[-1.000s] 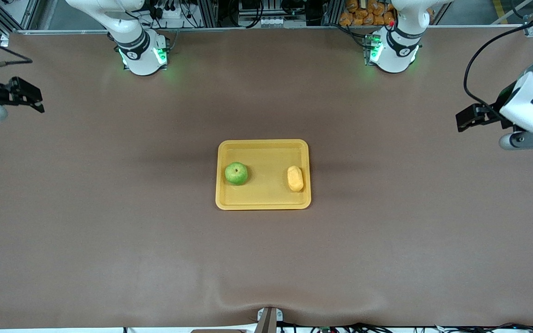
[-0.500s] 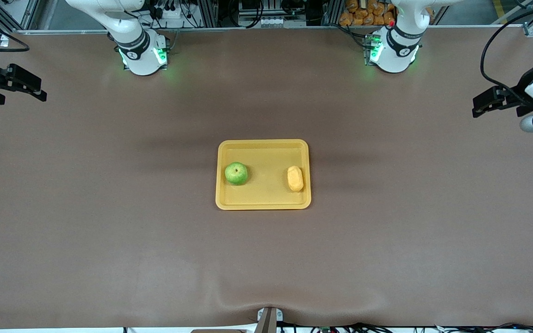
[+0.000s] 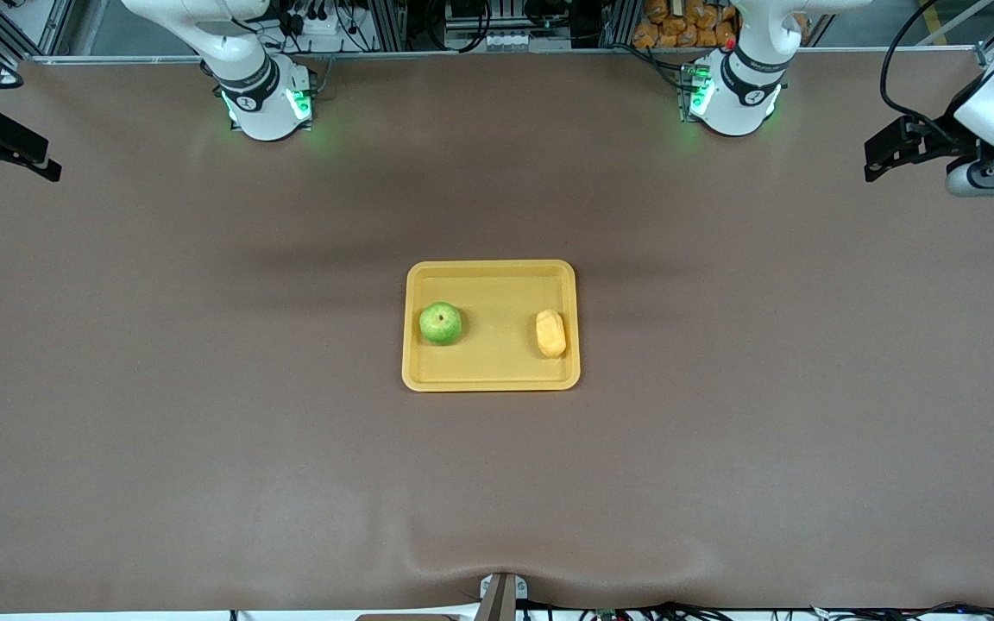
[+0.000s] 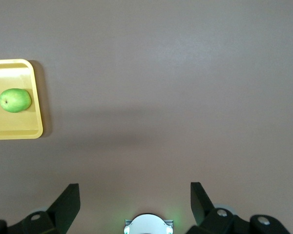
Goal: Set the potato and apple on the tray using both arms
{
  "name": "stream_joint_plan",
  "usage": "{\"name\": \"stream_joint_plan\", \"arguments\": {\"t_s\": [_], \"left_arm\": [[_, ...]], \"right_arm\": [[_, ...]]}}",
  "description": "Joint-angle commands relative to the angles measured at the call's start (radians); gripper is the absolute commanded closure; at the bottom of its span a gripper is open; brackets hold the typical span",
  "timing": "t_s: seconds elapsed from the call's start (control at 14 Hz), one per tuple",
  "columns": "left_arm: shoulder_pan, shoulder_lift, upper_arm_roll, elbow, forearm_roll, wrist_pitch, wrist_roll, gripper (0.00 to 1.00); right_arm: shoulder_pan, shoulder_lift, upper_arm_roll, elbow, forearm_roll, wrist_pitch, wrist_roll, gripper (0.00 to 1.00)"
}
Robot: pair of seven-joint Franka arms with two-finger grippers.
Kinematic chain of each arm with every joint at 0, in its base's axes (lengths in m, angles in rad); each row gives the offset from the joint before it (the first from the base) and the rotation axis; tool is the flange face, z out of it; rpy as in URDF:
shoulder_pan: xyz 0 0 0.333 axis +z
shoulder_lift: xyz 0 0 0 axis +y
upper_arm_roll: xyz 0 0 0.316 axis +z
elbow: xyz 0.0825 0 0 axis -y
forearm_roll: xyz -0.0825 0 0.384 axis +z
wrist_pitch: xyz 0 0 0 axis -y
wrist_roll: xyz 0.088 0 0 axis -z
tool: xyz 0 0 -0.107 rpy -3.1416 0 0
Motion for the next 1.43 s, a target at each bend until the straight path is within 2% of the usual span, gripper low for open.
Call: {"name": "stream_joint_plan", "arguments": {"t_s": [0.0,0.57,0.79,1.36], "left_arm": [[-0.004,-0.005,0.011,-0.014,-0.017,0.006,0.001,0.00],[0.001,0.007,0.006,0.035,-0.062,-0.006,0.001,0.00],[0.007,0.008,0.011,0.040,-0.071,-0.015,0.000,0.00],[0.005,0.018,0.014,0.052,-0.056,-0.020,-0.002,0.00]], "right_arm": [[0.009,-0.016,-0.010,-0.009,0.013,0.002,0.003,0.00],[-0.029,0.050,-0.005,0.022,0.021,0.012,0.007,0.00],[-0.019,0.091,-0.008,0.072,0.004,0.005,0.014,0.00],[-0.016,0.095,-0.008,0.054,0.004,0.002,0.015,0.00]]}}
